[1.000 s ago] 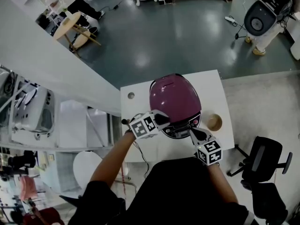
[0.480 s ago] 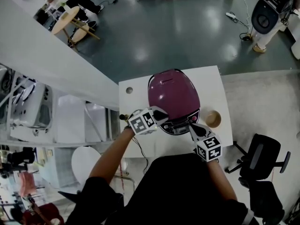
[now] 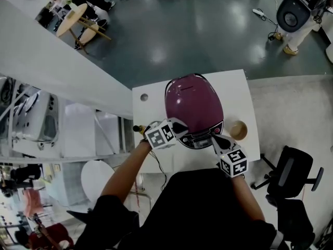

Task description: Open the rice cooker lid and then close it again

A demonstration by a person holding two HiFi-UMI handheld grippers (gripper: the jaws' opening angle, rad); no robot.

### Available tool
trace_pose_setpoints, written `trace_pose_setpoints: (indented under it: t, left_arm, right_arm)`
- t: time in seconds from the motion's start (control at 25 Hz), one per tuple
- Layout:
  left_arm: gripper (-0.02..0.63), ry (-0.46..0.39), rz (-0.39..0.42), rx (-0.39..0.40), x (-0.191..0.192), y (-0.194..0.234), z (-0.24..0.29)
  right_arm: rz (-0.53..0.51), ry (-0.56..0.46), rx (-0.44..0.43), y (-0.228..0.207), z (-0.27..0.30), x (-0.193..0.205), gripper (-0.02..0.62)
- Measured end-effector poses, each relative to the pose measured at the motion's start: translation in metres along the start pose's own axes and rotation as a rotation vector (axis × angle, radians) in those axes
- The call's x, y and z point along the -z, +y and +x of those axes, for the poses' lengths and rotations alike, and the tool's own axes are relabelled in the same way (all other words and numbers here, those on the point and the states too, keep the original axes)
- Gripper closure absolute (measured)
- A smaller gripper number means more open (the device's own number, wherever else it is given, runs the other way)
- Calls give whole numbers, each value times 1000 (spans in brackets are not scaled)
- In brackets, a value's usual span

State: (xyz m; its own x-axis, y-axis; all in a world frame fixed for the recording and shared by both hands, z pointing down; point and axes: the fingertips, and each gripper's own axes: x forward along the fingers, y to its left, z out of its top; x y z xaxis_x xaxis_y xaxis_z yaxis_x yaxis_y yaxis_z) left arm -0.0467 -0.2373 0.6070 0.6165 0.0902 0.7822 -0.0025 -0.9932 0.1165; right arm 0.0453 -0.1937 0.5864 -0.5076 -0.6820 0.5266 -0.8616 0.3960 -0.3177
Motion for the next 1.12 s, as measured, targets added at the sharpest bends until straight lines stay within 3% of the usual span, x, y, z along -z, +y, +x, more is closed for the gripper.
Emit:
trace_pose_setpoints:
  t: [0.2, 0.48, 0.68, 1.12]
  left_arm:
    - [601, -1, -35, 14, 3, 0, 5]
    - [603, 9, -156, -8, 4, 3, 8]
    - [604, 61, -136, -28, 6, 1, 12]
    - [604, 66, -182, -30, 7, 1, 13]
  right_arm:
    - [1, 10, -6, -3, 6, 0, 595]
    - [-1, 25, -16, -7, 14, -2, 595]
    - [2, 34, -25, -8, 20, -3, 595]
    - [10, 59, -33, -10, 25, 5, 595]
